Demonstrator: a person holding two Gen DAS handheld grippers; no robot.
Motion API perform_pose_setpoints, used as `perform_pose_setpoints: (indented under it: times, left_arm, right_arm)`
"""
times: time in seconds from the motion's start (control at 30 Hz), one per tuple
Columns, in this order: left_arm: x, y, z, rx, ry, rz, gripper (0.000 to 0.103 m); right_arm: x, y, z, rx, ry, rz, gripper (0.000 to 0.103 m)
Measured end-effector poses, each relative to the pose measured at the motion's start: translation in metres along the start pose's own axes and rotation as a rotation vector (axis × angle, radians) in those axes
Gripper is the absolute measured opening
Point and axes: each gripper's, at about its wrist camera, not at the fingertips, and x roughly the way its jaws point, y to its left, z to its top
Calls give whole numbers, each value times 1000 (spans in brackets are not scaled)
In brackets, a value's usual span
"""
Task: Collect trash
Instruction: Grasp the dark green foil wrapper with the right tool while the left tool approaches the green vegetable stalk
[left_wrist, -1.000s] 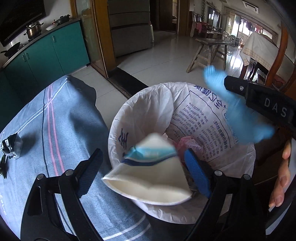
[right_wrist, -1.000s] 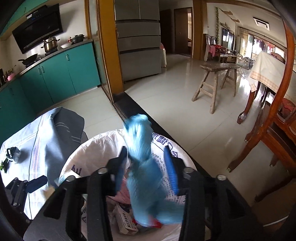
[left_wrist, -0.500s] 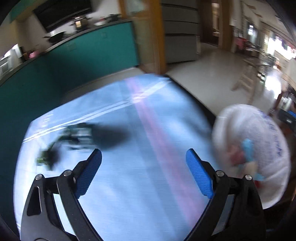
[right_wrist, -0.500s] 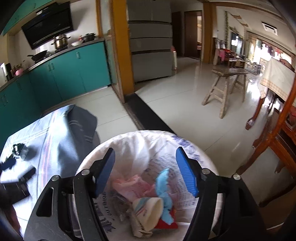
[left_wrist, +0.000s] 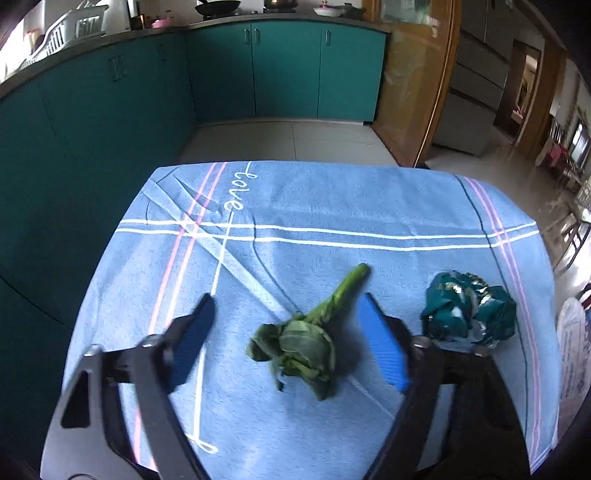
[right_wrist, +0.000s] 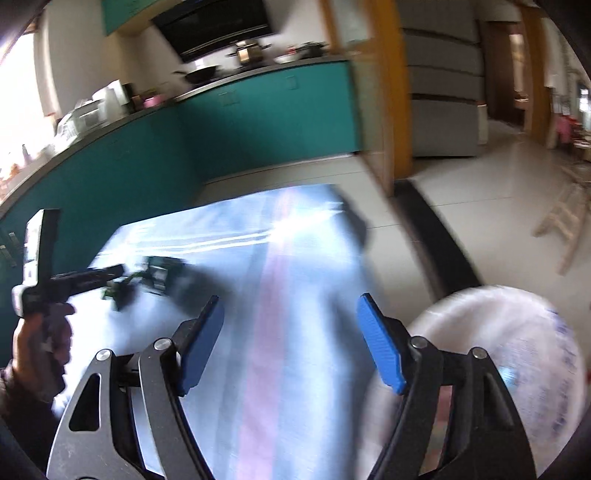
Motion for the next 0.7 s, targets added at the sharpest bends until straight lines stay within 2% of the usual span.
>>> perform_pose_setpoints:
  times: [0.13, 0.2, 0.33, 0.47, 0.5, 0.57, 0.63, 0.7]
  left_arm:
    - [0, 2, -1, -19, 26, -66, 75]
    - [2, 3, -4, -27, 39, -101, 75]
    - [-1, 0, -8, 7, 32, -84, 75]
    - [-1, 0, -12, 36, 25, -71, 75]
    - [0, 0, -12, 44, 26, -66, 75]
    - [1, 0, -12, 47, 33, -68, 76]
    - [4, -1, -13, 46, 49, -77, 76]
    - [7, -2, -14, 49, 61, -78, 76]
  right_arm:
    - [45, 43, 24, -10, 39, 137, 73]
    - [65, 63, 30, -22, 57, 165, 73]
    - [105, 91, 40, -9, 119, 174, 73]
    - [122, 109, 32, -40, 159, 171, 72]
    - [123, 111, 30, -40, 168, 194, 70]
    - [123, 114, 30, -46, 178, 223, 58]
    - [118, 119, 29, -79, 174, 216, 52]
    - [113, 124, 26, -108, 175, 232, 34]
